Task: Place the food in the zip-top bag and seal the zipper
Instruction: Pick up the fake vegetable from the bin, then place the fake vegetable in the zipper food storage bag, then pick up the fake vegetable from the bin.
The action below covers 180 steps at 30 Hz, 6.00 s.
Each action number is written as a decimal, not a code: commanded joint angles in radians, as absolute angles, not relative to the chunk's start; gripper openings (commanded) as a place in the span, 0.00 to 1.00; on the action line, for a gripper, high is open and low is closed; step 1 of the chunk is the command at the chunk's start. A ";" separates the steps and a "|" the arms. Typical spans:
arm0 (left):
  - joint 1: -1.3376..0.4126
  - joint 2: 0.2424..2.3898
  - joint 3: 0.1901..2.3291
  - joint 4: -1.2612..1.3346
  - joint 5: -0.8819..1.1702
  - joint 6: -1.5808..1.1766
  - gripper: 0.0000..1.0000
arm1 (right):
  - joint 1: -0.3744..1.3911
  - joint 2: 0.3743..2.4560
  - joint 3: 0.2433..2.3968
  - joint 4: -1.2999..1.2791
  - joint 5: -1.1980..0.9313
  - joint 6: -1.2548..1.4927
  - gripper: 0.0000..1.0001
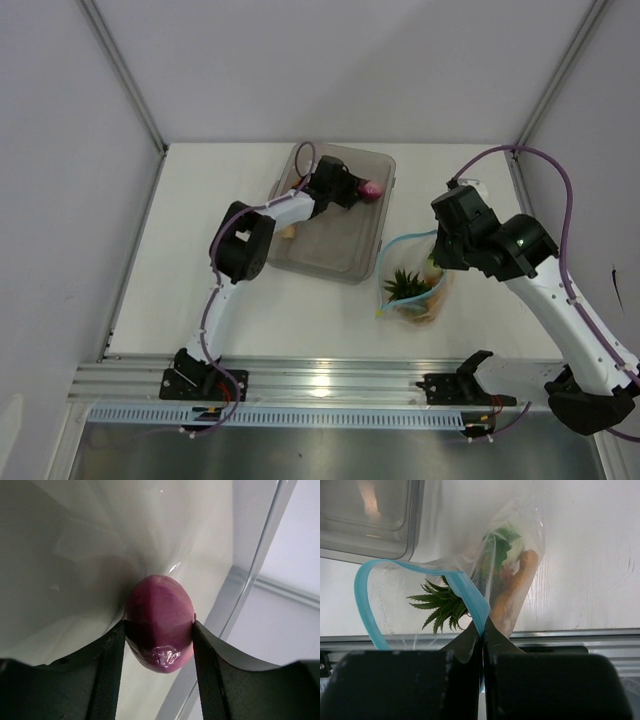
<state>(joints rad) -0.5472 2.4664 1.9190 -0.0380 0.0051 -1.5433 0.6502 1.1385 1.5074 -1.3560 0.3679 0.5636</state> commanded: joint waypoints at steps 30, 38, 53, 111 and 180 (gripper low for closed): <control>-0.572 1.210 0.966 0.410 0.382 -0.858 0.01 | 0.635 1.316 1.698 -1.197 0.252 0.476 0.00; -0.767 1.149 0.963 0.282 0.345 -0.610 0.01 | 0.635 1.358 1.739 -1.178 0.218 0.469 0.00; -0.897 1.226 1.000 0.114 0.227 -0.494 0.02 | 0.623 1.335 1.746 -1.166 0.169 0.479 0.00; -0.425 2.089 1.865 -0.532 -0.075 -0.640 0.94 | 0.612 1.281 1.675 -1.186 0.167 0.454 0.00; -0.425 2.330 1.968 -0.686 -0.339 -1.539 0.71 | 0.609 1.267 1.652 -1.160 0.186 0.403 0.00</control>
<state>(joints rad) -0.4149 2.3192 1.9415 -0.6880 -0.2901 -1.5120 0.6128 1.2999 1.6402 -1.1946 0.1745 0.4156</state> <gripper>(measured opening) 0.725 0.002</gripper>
